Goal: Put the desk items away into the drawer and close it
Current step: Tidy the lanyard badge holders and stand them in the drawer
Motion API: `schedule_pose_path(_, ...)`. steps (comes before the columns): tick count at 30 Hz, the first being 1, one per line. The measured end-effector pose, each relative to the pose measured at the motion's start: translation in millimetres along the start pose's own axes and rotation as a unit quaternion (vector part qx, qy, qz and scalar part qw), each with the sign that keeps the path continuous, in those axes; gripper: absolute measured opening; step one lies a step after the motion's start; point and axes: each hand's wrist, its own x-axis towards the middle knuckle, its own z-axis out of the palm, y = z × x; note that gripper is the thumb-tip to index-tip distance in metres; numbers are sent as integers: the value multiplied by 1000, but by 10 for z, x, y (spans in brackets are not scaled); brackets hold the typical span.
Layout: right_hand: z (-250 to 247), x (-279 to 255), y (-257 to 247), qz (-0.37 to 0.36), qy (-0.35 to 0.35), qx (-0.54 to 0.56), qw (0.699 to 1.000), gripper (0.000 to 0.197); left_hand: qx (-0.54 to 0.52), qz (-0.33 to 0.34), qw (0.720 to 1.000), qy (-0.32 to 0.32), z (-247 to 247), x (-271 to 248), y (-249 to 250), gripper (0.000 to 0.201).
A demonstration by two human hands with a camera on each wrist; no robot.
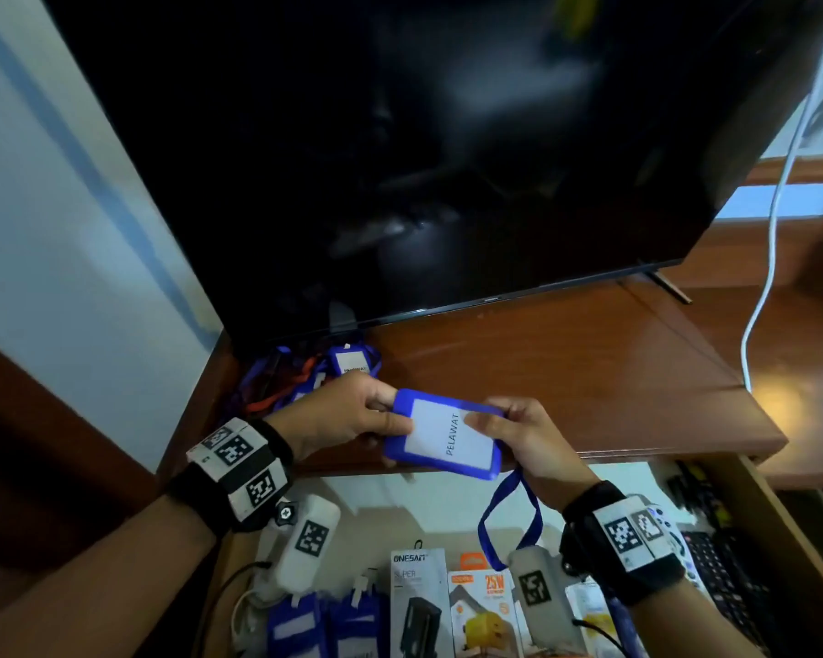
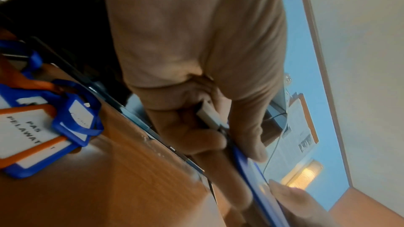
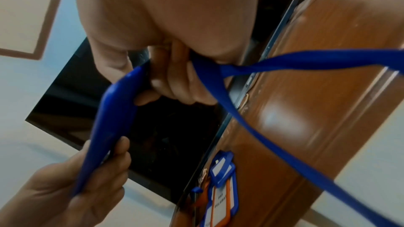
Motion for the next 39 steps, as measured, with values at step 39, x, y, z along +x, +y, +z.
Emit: schedule_pose_path(39,214,9,-369,-17,-94,-296,951,31,355,-24,933,49,388,-268,-352,15)
